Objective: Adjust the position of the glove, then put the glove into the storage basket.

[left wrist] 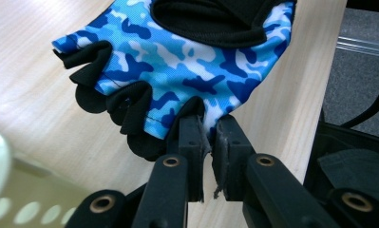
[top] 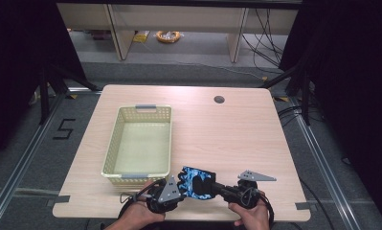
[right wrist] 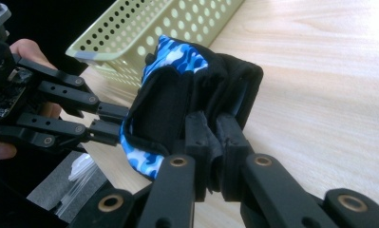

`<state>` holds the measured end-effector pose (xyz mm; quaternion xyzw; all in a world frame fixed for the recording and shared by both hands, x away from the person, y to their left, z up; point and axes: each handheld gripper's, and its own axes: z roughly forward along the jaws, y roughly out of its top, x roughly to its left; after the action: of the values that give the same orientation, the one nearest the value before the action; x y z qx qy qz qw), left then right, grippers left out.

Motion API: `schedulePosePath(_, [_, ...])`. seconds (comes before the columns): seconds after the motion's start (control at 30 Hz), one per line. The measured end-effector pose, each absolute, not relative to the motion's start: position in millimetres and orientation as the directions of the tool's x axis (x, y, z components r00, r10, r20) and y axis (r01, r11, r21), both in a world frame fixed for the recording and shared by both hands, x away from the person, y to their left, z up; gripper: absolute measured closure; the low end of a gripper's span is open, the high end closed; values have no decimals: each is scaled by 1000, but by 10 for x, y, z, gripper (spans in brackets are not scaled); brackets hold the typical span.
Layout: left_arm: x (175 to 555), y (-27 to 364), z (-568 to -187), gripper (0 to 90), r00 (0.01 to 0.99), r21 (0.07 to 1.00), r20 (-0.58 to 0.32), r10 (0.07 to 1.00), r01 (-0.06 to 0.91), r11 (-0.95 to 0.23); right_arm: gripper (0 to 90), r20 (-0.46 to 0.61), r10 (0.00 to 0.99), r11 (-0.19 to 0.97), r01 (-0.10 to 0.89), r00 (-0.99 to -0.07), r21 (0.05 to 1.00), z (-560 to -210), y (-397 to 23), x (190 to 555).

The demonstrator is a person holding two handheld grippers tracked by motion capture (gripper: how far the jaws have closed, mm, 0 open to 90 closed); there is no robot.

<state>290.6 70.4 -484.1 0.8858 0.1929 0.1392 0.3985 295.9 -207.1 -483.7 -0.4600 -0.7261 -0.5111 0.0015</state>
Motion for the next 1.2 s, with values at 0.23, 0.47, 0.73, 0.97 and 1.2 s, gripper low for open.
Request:
schedulePosePath(0.23, [2902, 754, -4768, 821, 882, 758, 103, 459, 229, -611, 855, 443, 672, 93, 661, -593, 744, -4692, -1977, 2960])
schedulePosePath(0.47, [2936, 821, -4658, 822, 877, 767, 113, 468, 222, -602, 854, 408, 680, 111, 635, -609, 764, -4576, -1900, 3001])
schedulePosePath(0.73, [3000, 860, -4502, 823, 868, 767, 130, 479, 218, -604, 853, 395, 662, 122, 611, -637, 782, -4446, -1855, 3074])
schedulePosePath(0.97, [3045, 928, -4366, 823, 858, 766, 155, 490, 209, -608, 852, 386, 660, 128, 604, -644, 787, -4315, -1799, 3153])
schedulePosePath(1.2, [3072, 1104, -4276, 823, 844, 781, 156, 513, 212, -587, 851, 389, 648, 145, 608, -655, 781, -4217, -1648, 3249])
